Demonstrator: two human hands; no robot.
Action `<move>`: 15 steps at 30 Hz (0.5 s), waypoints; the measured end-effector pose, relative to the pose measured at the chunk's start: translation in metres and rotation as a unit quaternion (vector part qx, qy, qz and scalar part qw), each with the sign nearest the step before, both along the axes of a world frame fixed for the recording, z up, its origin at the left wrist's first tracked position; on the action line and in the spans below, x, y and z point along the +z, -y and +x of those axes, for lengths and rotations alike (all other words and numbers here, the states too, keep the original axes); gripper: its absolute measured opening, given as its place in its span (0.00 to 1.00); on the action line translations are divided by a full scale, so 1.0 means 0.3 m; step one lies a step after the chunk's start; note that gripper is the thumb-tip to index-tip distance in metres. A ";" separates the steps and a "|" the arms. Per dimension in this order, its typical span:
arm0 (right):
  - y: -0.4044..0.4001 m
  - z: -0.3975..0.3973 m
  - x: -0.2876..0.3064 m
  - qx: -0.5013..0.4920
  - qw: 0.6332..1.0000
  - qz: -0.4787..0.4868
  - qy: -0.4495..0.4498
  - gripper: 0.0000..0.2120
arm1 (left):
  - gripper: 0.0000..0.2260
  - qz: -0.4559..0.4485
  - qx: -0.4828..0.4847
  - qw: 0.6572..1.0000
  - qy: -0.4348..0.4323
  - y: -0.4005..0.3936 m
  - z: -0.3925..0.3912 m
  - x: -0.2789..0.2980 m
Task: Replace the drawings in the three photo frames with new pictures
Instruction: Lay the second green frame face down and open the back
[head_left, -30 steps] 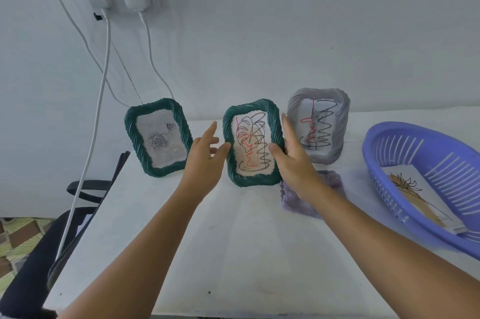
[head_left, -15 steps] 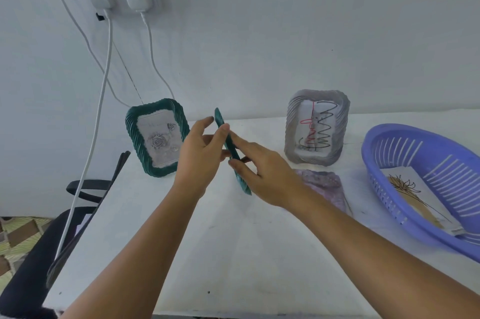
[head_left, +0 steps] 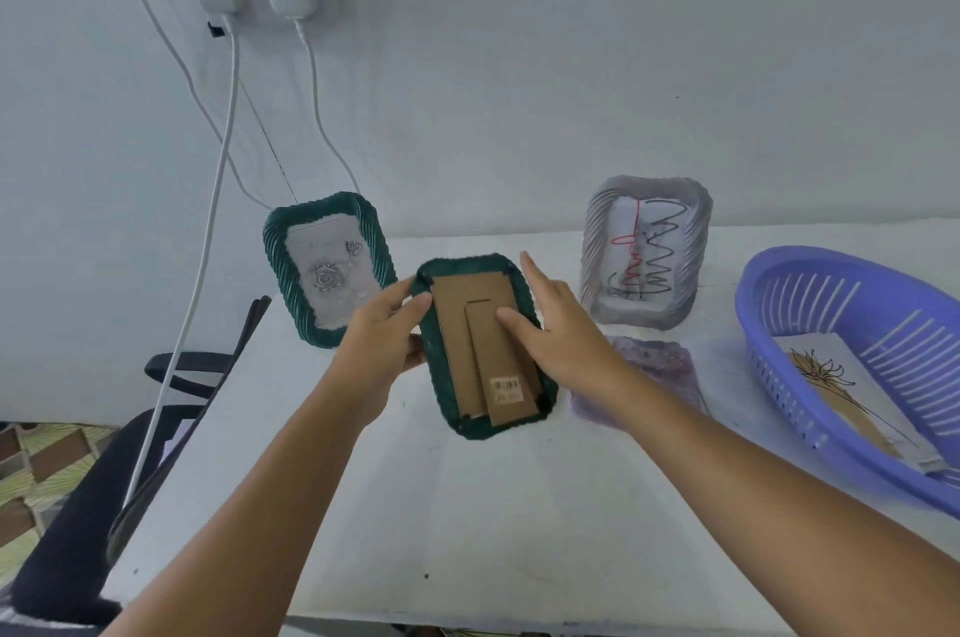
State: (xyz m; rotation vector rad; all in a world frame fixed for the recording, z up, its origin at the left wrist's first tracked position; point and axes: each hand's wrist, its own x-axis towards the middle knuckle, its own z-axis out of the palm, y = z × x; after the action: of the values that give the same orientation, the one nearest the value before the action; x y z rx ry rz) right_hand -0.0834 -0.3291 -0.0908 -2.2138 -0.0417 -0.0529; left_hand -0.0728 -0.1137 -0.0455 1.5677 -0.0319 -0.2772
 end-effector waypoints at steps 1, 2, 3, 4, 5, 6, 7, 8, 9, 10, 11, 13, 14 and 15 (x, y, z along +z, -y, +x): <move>0.007 -0.001 -0.011 0.007 1.000 -0.007 -0.026 0.36 | 0.12 -0.003 -0.009 1.000 -0.015 -0.001 0.002 -0.019; 0.013 -0.004 -0.022 0.010 0.999 -0.016 -0.039 0.36 | 0.13 0.007 -0.010 1.000 -0.020 -0.003 0.006 -0.041; 0.017 -0.011 -0.034 0.009 0.999 -0.028 -0.044 0.36 | 0.12 0.022 -0.011 1.000 -0.017 -0.006 0.008 -0.061; 0.020 -0.016 -0.047 0.004 0.998 -0.040 -0.044 0.35 | 0.12 0.051 -0.009 0.999 -0.004 -0.009 0.011 -0.083; 0.023 -0.021 -0.061 -0.002 0.998 -0.056 -0.040 0.35 | 0.12 0.093 -0.003 0.995 0.016 -0.013 0.018 -0.107; 0.026 -0.023 -0.074 -0.009 0.996 -0.076 -0.034 0.35 | 0.11 0.149 0.002 0.988 0.043 -0.018 0.026 -0.129; 0.028 -0.024 -0.088 -0.012 0.994 -0.101 -0.028 0.35 | 0.10 0.203 0.010 0.977 0.067 -0.024 0.035 -0.150; 0.029 -0.024 -0.100 -0.014 0.991 -0.129 -0.025 0.35 | 0.09 0.252 0.015 0.964 0.087 -0.026 0.042 -0.167; 0.028 -0.024 -0.111 -0.014 0.986 -0.163 -0.028 0.35 | 0.09 0.301 0.015 0.948 0.106 -0.027 0.050 -0.183; 0.026 -0.024 -0.119 -0.015 0.980 -0.195 -0.034 0.34 | 0.09 0.344 0.009 0.931 0.124 -0.027 0.058 -0.200; 0.022 -0.026 -0.124 -0.015 0.975 -0.218 -0.041 0.34 | 0.09 0.380 0.000 0.914 0.142 -0.026 0.066 -0.216; 0.019 -0.029 -0.128 -0.013 0.969 -0.240 -0.048 0.33 | 0.08 0.424 -0.008 0.891 0.159 -0.028 0.081 -0.249; 0.020 -0.029 -0.130 -0.011 0.969 -0.243 -0.048 0.33 | 0.08 0.435 -0.007 0.887 0.158 -0.032 0.088 -0.265; 0.024 -0.030 -0.132 -0.009 0.969 -0.241 -0.049 0.33 | 0.08 0.440 -0.005 0.884 0.159 -0.037 0.091 -0.278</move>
State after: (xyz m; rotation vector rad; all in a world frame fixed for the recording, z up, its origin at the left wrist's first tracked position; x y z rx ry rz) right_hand -0.0923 -0.3364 -0.1303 -2.6997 0.0236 0.0637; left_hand -0.0454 -0.1027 -0.1290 2.5134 -0.1936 -0.0207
